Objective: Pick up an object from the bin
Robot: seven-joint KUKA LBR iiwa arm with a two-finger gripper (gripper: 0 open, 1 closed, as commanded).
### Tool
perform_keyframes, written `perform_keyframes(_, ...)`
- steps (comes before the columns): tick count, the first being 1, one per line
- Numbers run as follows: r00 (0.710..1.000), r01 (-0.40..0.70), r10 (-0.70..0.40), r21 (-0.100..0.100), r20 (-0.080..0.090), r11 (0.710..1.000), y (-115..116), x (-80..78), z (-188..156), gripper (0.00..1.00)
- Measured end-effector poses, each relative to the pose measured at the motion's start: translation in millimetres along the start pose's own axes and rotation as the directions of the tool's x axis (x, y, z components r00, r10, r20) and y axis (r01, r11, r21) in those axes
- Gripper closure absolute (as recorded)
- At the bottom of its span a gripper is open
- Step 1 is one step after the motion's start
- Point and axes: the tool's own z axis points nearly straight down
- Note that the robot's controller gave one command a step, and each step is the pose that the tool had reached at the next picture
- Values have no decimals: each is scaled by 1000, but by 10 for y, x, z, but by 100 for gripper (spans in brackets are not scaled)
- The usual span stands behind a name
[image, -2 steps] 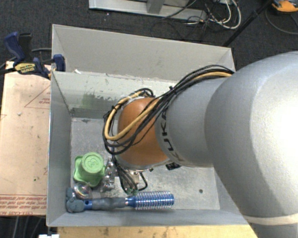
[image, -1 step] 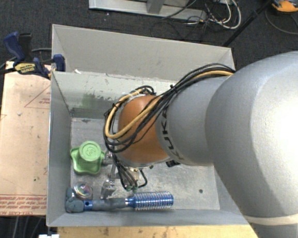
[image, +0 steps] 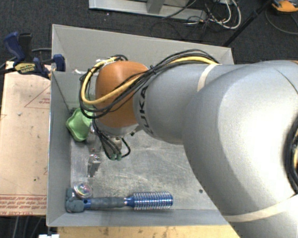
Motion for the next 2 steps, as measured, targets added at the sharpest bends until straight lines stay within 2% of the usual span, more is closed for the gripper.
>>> perform_keyframes(1,1000,-15,15,-6,26,1000,-552,-549,-389,0)
perform_keyframes(2,972,232,-232,-3,26,973,161,-681,76,0)
